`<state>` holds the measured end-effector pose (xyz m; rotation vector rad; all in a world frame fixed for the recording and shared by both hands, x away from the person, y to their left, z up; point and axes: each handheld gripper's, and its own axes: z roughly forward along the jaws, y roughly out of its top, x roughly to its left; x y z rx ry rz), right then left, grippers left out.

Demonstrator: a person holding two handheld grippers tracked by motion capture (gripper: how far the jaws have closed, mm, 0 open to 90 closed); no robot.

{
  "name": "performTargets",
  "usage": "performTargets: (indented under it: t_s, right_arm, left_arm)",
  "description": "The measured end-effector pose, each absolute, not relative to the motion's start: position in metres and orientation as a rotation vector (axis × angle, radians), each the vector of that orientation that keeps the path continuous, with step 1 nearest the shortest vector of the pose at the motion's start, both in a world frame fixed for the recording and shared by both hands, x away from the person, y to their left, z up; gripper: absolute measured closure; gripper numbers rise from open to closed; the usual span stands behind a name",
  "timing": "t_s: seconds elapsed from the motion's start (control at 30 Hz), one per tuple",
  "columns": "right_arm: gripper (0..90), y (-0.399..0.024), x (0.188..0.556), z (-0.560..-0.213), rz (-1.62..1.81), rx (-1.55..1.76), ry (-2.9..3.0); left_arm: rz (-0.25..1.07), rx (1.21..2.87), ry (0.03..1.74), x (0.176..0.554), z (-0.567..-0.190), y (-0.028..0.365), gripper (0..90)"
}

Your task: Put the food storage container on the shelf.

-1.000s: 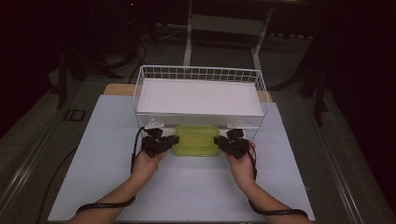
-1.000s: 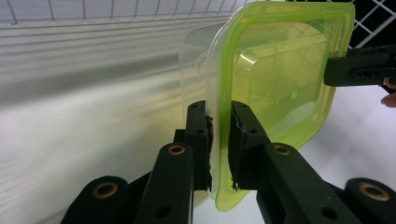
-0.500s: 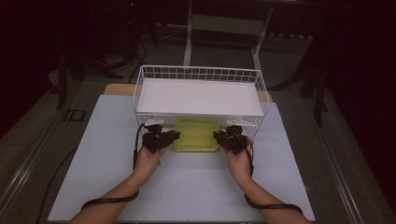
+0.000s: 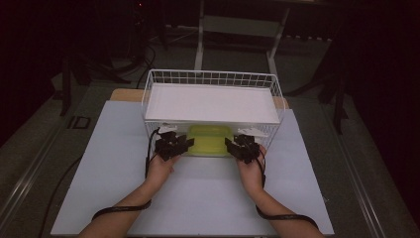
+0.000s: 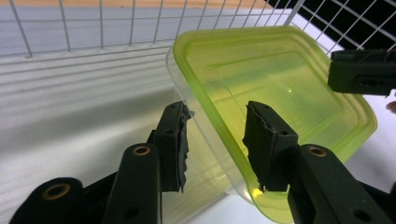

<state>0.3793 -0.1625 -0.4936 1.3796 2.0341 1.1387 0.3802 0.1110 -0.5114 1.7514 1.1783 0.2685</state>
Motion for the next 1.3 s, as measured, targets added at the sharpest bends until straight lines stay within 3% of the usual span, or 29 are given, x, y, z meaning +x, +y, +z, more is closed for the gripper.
performTargets:
  t_s: [0.17,0.47,0.6,0.77,0.83,0.9,1.0,1.3]
  right_arm:
    - [50.2,-0.164,0.378,-0.491,1.151,1.351,2.032]
    - [53.0,-0.163,0.354,-0.478,1.219,1.304,2.064]
    - [62.4,-0.158,0.339,-0.474,1.258,1.258,2.113]
    - [87.9,-0.148,0.325,-0.475,1.265,1.218,2.182]
    - [89.8,-0.145,0.323,-0.477,1.254,1.211,2.218]
    - [89.8,-0.143,0.323,-0.479,1.242,1.214,2.229]
    - [90.0,-0.138,0.324,-0.485,1.221,1.208,2.254]
    - [90.0,-0.126,0.334,-0.503,1.199,1.242,2.270]
  left_arm:
    - [0.296,1.741,1.162,0.377,-0.507,0.107,51.0]
    - [0.300,1.722,1.097,0.353,-0.493,0.115,38.2]
    - [0.255,1.724,0.998,0.336,-0.488,0.127,29.0]
    - [0.218,1.696,0.968,0.316,-0.484,0.138,20.1]
    - [0.211,1.704,0.952,0.308,-0.482,0.140,14.5]
    - [0.233,1.705,0.945,0.301,-0.482,0.142,14.5]
    - [0.226,1.722,0.933,0.292,-0.484,0.142,1.1]
    - [0.220,1.719,0.871,0.282,-0.495,0.141,1.1]
